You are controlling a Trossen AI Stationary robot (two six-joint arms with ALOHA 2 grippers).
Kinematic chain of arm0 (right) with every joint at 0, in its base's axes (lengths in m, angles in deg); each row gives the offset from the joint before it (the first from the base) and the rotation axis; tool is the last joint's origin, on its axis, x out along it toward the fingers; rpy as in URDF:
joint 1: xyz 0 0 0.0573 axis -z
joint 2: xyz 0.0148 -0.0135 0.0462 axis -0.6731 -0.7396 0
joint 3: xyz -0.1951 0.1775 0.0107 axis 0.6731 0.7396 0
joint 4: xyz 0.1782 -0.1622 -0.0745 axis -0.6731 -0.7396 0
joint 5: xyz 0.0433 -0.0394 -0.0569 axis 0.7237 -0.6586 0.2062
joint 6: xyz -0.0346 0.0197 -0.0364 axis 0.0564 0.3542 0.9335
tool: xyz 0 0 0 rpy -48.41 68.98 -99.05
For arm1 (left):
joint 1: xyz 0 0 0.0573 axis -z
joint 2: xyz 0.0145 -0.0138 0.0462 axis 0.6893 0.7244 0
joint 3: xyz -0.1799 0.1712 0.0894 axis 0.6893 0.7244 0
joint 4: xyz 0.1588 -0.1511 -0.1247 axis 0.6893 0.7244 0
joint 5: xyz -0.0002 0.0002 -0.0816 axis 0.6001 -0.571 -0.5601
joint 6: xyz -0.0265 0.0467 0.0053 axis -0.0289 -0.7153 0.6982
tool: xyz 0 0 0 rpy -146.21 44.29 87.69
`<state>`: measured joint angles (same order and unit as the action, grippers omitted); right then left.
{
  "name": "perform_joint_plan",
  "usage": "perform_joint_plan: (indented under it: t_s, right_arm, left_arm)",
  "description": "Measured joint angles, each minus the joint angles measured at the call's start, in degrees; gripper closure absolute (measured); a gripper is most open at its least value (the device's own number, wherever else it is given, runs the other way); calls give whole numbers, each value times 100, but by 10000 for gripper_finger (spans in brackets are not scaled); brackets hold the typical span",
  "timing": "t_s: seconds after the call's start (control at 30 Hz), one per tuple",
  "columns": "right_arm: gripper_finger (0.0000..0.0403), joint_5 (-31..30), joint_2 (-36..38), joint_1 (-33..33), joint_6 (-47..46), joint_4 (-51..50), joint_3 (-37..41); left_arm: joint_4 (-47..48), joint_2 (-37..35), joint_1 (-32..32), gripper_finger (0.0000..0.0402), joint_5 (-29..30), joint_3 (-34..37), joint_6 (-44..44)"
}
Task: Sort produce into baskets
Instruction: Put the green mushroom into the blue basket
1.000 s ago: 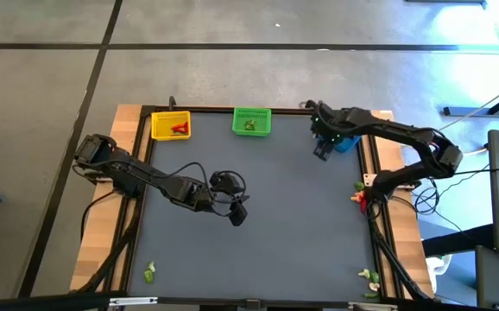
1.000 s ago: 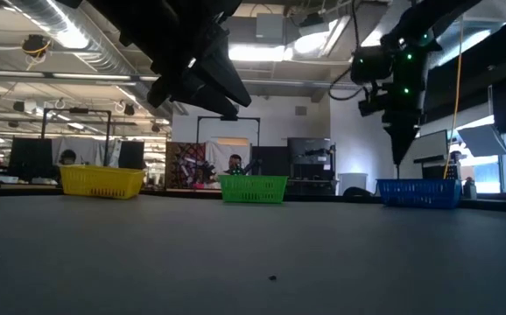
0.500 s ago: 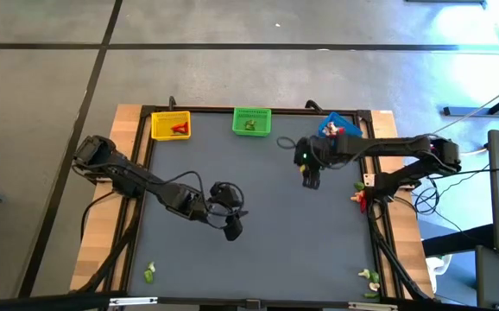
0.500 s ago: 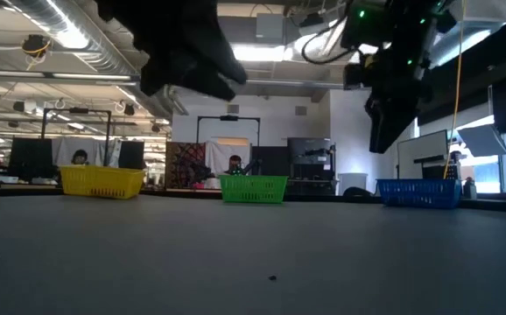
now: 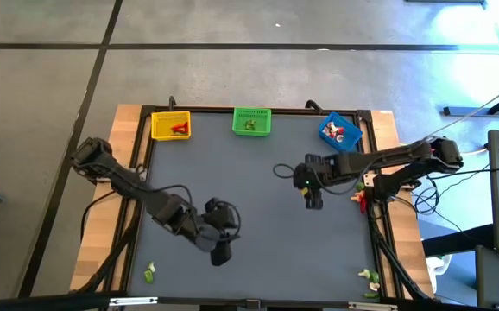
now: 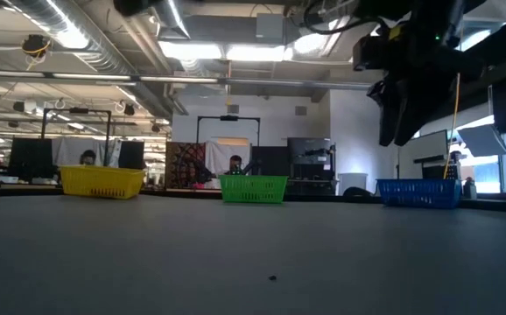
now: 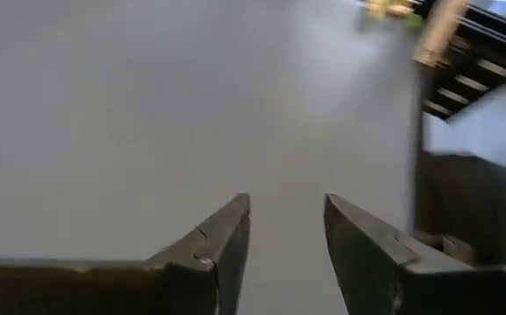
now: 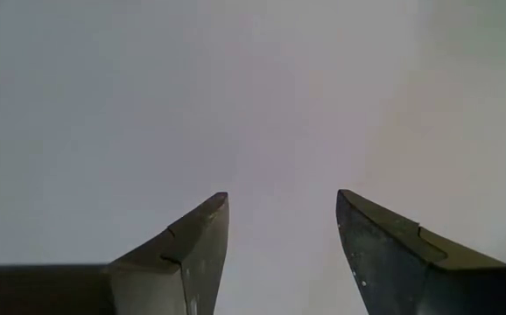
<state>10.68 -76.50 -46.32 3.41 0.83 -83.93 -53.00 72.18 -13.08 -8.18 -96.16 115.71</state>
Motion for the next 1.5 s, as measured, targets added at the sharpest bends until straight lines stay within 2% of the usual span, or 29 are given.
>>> perform_joint_plan:
  t_s: [0.1, 0.27, 0.37, 0.43, 0.6, 0.67, 0.93, 1.3, 1.5]
  right_arm:
    - [192, -4, 0, -63, -4, 7, -1]
    - [192, 125, 0, -50, -66, 12, 1]
    - [192, 139, 0, -49, -111, 15, 0]
    - [192, 141, 0, -48, -111, 17, 1]
    - [192, 141, 0, -48, -111, 20, -1]
    - [192, 141, 0, -48, -111, 42, 0]
    - [192, 143, 0, -48, -102, 197, 1]
    - [192, 136, 0, -48, 50, 304, 1]
    - [192, 132, 0, -48, 52, 302, 0]
  left_arm:
    - [-189, 0, 183, 259, -16, -13, -298]
    - [-370, 0, 180, 253, 101, -13, -279]
    - [-290, 0, 54, 232, 97, -13, -140]
    - [-145, 0, -35, 212, -241, -13, 41]
    - [448, 0, -146, 173, -1601, -11, 964]
    - [854, 0, -107, 168, -1923, -11, 1490]
    - [2467, 0, 496, 167, -2361, -6, 3598]
    - [3210, 31, 1396, 167, -2458, -2, 5409]
    - [3501, 432, 1609, 167, -3393, -2, 5752]
